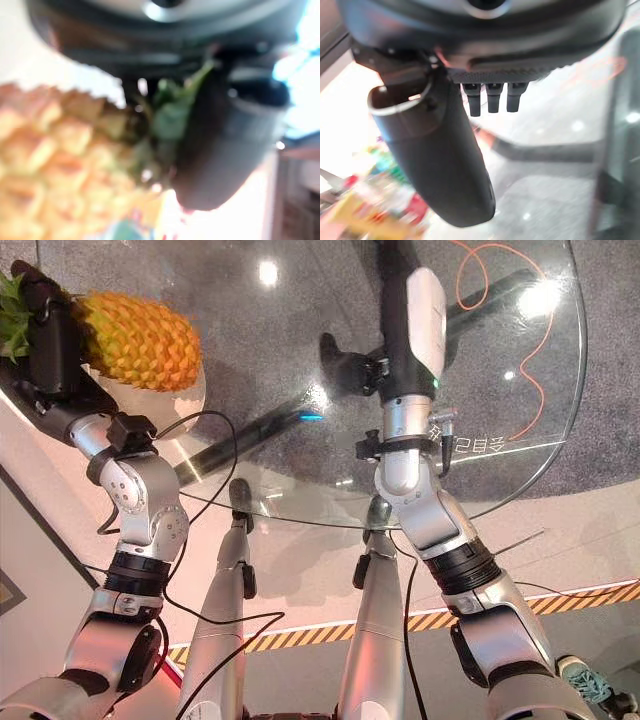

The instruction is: Pick up the fruit to the plate

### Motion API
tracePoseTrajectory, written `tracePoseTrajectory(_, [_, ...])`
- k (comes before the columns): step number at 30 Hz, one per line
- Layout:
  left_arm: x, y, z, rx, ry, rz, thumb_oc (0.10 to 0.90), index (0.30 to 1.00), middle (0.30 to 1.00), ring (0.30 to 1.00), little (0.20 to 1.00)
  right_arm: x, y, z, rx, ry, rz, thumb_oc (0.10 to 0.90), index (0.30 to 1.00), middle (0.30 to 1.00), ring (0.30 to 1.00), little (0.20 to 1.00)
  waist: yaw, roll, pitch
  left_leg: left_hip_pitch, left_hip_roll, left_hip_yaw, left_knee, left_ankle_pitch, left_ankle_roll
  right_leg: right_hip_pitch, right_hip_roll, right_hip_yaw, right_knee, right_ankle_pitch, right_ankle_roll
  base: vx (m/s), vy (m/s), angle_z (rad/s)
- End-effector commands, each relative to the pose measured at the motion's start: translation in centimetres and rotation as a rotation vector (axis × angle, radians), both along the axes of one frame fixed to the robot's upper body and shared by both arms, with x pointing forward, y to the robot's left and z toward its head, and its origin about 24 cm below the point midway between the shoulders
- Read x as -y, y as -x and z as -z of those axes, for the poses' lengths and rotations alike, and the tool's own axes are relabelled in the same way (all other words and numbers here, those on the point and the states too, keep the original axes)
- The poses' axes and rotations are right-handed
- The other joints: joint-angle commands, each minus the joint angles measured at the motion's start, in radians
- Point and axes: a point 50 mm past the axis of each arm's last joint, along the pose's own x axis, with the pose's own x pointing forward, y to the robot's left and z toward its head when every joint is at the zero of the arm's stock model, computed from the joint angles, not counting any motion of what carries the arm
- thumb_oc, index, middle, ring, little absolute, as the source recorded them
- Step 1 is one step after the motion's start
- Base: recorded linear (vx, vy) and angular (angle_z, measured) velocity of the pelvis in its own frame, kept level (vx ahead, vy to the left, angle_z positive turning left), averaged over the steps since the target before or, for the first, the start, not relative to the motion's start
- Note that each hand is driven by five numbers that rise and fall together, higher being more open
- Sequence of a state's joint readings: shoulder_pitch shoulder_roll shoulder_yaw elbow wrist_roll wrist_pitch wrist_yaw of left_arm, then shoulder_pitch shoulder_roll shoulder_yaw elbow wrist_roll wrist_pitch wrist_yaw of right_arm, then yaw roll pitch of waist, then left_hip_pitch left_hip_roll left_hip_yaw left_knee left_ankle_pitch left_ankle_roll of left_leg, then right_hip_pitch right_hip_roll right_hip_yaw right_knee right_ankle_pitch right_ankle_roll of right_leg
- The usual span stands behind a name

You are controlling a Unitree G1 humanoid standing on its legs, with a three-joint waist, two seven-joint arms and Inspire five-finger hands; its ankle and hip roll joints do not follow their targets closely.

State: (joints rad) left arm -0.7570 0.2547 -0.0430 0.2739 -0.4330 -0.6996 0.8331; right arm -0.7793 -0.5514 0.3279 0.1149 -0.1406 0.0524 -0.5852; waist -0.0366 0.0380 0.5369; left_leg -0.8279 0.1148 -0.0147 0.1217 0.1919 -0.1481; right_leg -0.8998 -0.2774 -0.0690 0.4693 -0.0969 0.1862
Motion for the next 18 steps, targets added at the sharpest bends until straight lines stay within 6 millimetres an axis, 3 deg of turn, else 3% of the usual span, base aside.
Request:
tracePoseTrajectory(1, [-1.7, 3.3, -6.8, 0.397, -0.11, -0.2, 0.1, 0.3, 0.3, 0.3, 0.2, 2.1, 1.6, -3.1, 0.245, -0.182, 0.026, 0.8, 0.9, 0.9, 0.9, 0.9, -0.005, -0.061, -0.017, 0.038, 0.001, 0.005, 0.066, -0.096, 0.001, 0.1, 0.057, -0.036, -0.236, 0.185, -0.009, -0.02, 0.044, 0.0])
tracePoseTrajectory(9, [-2.8, 2.8, -6.6, 0.357, -0.133, -0.381, 0.1, 0.3, 0.3, 0.3, 0.2, 7.6, 0.4, 1.4, 0.14, -0.521, 0.21, 0.8, 0.9, 0.9, 0.9, 0.9, -0.018, -0.07, -0.017, 0.047, 0.011, 0.014, 0.065, -0.108, -0.002, 0.105, 0.064, -0.034, -0.234, 0.174, -0.013, 0.0, 0.013, -0.01])
tracePoseTrajectory(10, [-3.1, 2.6, -6.6, 0.347, -0.128, -0.417, 0.1, 0.3, 0.3, 0.3, 0.2, 8.9, 0.2, 2.5, 0.116, -0.597, 0.259, 0.8, 0.9, 0.9, 0.9, 0.9, -0.017, -0.071, -0.017, 0.054, 0.015, 0.016, 0.067, -0.118, -0.005, 0.111, 0.064, -0.037, -0.228, 0.162, -0.012, 0.0, 0.0, 0.0])
tracePoseTrajectory(18, [-4.4, 1.7, -7.7, 0.31, -0.139, -0.494, 0.1, 0.3, 0.3, 0.3, 0.2, 13.7, -0.2, 7.4, 0.001, -0.872, 0.456, 0.8, 0.9, 0.9, 0.9, 0.9, -0.02, -0.078, -0.017, 0.045, 0.02, 0.019, 0.066, -0.116, -0.009, 0.106, 0.068, -0.039, -0.232, 0.162, -0.02, 0.0, 0.001, 0.0])
